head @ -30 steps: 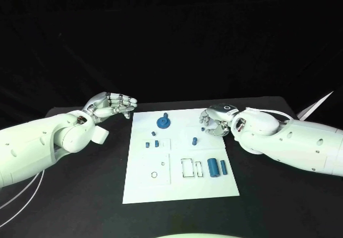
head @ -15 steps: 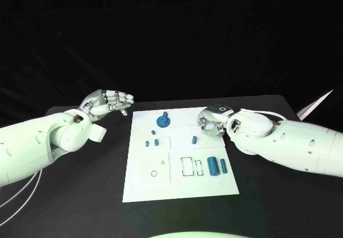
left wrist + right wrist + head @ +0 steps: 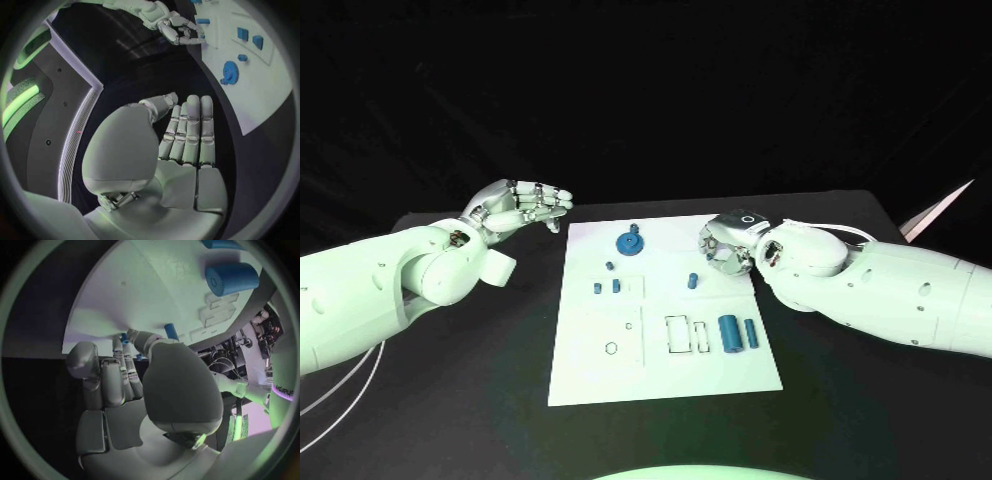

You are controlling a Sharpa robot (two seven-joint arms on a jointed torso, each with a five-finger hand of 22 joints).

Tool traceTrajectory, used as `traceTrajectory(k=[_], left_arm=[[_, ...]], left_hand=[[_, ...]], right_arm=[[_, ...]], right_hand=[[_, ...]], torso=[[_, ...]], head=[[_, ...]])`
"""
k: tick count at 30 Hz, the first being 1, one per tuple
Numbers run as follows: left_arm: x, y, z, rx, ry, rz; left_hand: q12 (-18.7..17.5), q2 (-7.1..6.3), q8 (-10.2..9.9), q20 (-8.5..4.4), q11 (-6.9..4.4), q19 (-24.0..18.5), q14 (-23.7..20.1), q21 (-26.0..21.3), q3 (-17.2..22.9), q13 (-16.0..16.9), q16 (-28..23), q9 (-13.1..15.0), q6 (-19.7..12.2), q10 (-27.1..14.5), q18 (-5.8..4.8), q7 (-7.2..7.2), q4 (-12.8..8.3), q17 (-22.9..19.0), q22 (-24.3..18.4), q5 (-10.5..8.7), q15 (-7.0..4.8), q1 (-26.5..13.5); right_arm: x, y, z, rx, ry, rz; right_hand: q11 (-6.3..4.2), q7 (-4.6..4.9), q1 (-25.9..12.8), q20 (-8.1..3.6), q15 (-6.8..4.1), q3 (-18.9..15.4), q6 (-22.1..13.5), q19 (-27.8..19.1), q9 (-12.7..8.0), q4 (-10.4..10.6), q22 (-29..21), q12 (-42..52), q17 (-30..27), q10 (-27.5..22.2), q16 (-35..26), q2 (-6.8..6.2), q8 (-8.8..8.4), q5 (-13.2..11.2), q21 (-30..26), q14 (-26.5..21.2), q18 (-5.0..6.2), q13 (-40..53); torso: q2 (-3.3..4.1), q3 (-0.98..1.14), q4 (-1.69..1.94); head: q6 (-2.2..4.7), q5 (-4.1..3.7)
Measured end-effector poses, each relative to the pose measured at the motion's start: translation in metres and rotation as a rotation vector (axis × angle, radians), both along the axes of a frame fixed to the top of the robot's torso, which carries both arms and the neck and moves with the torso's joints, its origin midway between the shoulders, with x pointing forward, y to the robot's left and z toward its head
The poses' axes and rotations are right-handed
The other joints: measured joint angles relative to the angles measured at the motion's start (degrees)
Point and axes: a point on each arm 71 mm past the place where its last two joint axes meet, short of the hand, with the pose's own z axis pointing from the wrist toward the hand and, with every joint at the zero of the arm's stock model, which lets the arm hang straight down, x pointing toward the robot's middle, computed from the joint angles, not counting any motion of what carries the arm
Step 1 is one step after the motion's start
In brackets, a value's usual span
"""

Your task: Assemble the parts on the task board

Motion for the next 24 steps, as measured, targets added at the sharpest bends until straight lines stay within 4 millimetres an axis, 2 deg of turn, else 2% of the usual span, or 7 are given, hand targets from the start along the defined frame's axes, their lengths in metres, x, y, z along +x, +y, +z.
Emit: traceTrajectory(k=[2, 5, 7, 8, 9, 10, 24], left_arm=[[-0.0003, -0.0005, 0.0000, 0.001, 0.000, -0.002], [-0.0007, -0.0013, 0.0001, 0.002, 0.001, -0.005], [-0.0009, -0.0017, 0.0001, 0.002, 0.001, -0.006], [-0.0010, -0.0019, 0.0001, 0.002, 0.001, -0.007], [-0.0011, -0.0022, 0.0001, 0.003, 0.002, -0.007], [-0.0011, -0.0023, 0.0001, 0.003, 0.002, -0.008], [-0.0018, -0.0019, 0.0000, 0.008, 0.005, -0.009]], left_hand=[[0.0, 0.00, 0.0, 0.00, 0.00, 0.0, 0.0, 0.0, 0.0, 0.0, -0.5, 0.0, 0.0, 0.0, 0.00, 0.02, 0.0, 0.0, 0.0, 0.00, 0.00, 0.0], [0.0, 0.00, 0.0, 0.00, 0.00, 0.0, 0.0, -0.7, 0.0, 0.0, -0.5, 0.0, 0.0, 0.0, 0.00, 0.02, 0.0, 0.0, -0.1, 0.00, 0.00, 0.0], [0.0, 0.00, 0.0, 0.00, 0.00, 0.0, 0.0, -0.7, 0.0, 0.0, -0.5, 0.0, 0.0, 0.0, 0.00, 0.02, 0.0, 0.0, -0.1, 0.00, 0.00, 0.0], [0.0, 0.00, 0.0, 0.00, 0.00, 0.0, 0.0, -0.7, 0.0, 0.0, -0.5, 0.0, 0.0, 0.0, 0.00, 0.03, 0.0, 0.0, -0.1, 0.00, 0.00, 0.0], [0.0, 0.00, 0.0, 0.00, 0.00, 0.0, 0.0, -0.7, 0.0, 0.0, -0.5, 0.0, 0.0, 0.0, 0.00, 0.03, 0.0, 0.0, -0.1, 0.00, 0.00, 0.0], [0.0, 0.00, 0.0, 0.00, 0.00, 0.0, 0.0, -0.7, 0.0, 0.0, -0.6, 0.0, 0.0, 0.0, 0.00, 0.03, 0.0, -0.1, -0.1, 0.00, 0.00, 0.0], [0.0, 0.00, 0.0, 0.00, 0.01, 0.0, 0.0, -0.7, 0.0, 0.0, -0.6, -0.1, 0.0, 0.0, 0.00, 0.03, 0.0, -0.1, -0.5, 0.00, 0.00, 0.0]], right_arm=[[0.0004, 0.0005, -0.0001, -0.001, -0.003, -0.001], [0.0007, 0.0014, -0.0004, -0.004, -0.006, -0.002], [0.0008, 0.0019, -0.0005, -0.006, -0.009, -0.002], [0.0008, 0.0021, -0.0005, -0.008, -0.010, -0.002], [0.0008, 0.0023, -0.0006, -0.011, -0.012, -0.002], [0.0008, 0.0025, -0.0006, -0.013, -0.013, -0.002], [-0.0008, 0.0059, -0.0017, -0.031, -0.032, -0.005]], right_hand=[[0.07, 0.03, -0.2, -0.37, -0.01, 1.1, 0.7, 0.4, 0.1, -1.1, 0.5, -0.2, 0.2, 0.6, 0.2, 0.19, 0.00, 0.0, 0.7, 0.0, -0.03, -0.3], [-0.12, -0.16, -0.2, -0.37, -0.04, 1.2, 1.0, 0.4, 0.3, -1.2, 0.8, -0.2, 0.2, 1.2, 0.2, 0.20, 0.01, 0.0, 1.1, 0.0, -0.03, -0.5], [-0.21, -0.25, -0.2, -0.38, -0.60, 2.2, 1.4, 0.4, 0.5, -2.2, 1.3, -0.4, 0.2, 1.5, 0.3, 0.21, 0.02, 0.0, 1.8, -0.6, -0.03, -0.5], [-0.36, -0.20, -1.1, -0.60, -0.61, 2.4, 1.8, 0.6, 0.7, -2.5, 1.4, -0.5, 0.2, 1.9, 0.6, 1.09, 0.13, 0.0, 1.8, -0.6, -0.10, -0.5], [-0.39, -0.33, -1.1, -0.75, -0.62, 2.7, 1.9, 0.8, 0.9, -2.8, 1.4, -0.8, 0.2, 2.0, 0.6, 1.09, 0.13, -0.1, 2.5, -0.6, -0.90, -0.4], [-0.25, -0.36, -1.1, -0.61, -1.22, 3.1, 2.0, 1.0, 1.0, -3.2, 1.4, -0.8, 0.2, 2.3, 0.6, 1.10, 0.13, -0.5, 2.5, 0.0, -0.90, -0.5], [-0.40, -0.75, -1.1, -0.79, -1.22, 3.8, 3.4, 1.2, 1.9, -4.9, 1.4, -1.5, 0.2, 3.0, 0.6, 1.09, 0.14, -0.8, 4.0, 0.0, -0.90, -0.6]], torso=[[0.00, 0.01, -0.01], [0.00, 0.01, -0.01], [0.01, 0.01, -0.01], [0.01, 0.01, 0.01], [0.01, 0.01, 0.02], [0.01, 0.01, 0.02], [0.00, -0.01, -0.04]], head=[[-0.03, -0.04], [-0.04, -0.18], [-0.04, -0.23], [-0.05, -0.25], [-0.09, -0.27], [-0.12, -0.31], [-0.30, -0.41]])
